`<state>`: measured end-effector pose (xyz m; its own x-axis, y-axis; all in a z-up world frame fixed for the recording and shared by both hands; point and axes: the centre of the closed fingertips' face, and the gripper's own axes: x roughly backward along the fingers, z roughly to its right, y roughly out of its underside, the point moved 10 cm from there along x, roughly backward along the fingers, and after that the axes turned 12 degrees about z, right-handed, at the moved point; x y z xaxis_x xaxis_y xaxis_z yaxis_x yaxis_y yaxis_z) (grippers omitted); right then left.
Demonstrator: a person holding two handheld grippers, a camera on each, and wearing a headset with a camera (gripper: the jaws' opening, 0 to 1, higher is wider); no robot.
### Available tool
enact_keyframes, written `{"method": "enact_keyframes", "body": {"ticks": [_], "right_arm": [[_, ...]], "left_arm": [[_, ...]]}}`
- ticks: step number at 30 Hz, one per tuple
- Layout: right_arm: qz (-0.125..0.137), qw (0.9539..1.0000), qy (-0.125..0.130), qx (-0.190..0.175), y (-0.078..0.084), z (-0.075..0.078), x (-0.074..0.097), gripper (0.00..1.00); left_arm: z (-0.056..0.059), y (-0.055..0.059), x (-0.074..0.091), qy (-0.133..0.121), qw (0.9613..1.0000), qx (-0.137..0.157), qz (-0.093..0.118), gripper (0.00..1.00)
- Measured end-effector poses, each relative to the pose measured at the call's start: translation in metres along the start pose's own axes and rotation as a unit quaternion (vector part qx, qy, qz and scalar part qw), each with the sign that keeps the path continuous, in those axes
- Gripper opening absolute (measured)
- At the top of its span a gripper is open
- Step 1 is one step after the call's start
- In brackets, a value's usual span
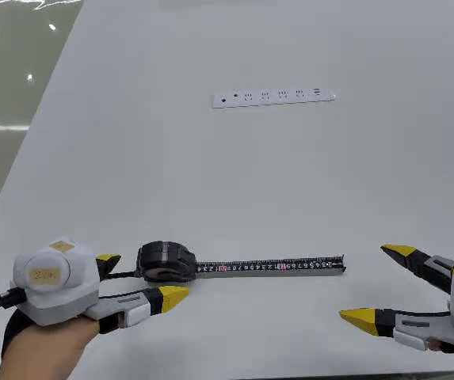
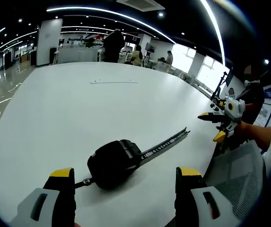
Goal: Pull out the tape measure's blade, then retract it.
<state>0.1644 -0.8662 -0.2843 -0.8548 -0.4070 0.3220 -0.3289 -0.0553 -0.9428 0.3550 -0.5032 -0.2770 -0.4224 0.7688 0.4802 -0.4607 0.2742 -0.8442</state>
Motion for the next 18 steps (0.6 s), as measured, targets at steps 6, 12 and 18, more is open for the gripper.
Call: {"method": "enact_keyframes", "body": {"ticks": [6,12,18], "right_arm": [[0.002,1.0,-0.001,0.0,0.0,0.002,-0.002,0.8],[0.002,1.0,-0.003,0.0,0.002,0.003,-0.004,0.8],[0.002,1.0,-0.004,0.0,0.003,0.004,-0.005,0.8]], "left_arm": [[-0.002,0.004,-0.01,-0.004,0.9999,0.009,-0.009,0.85],[-0.001,0.003,-0.018,-0.007,0.9997,0.015,-0.015,0.85],[0.0,0.005,-0.021,-0.005,0.9996,0.017,-0.02,0.84]]}}
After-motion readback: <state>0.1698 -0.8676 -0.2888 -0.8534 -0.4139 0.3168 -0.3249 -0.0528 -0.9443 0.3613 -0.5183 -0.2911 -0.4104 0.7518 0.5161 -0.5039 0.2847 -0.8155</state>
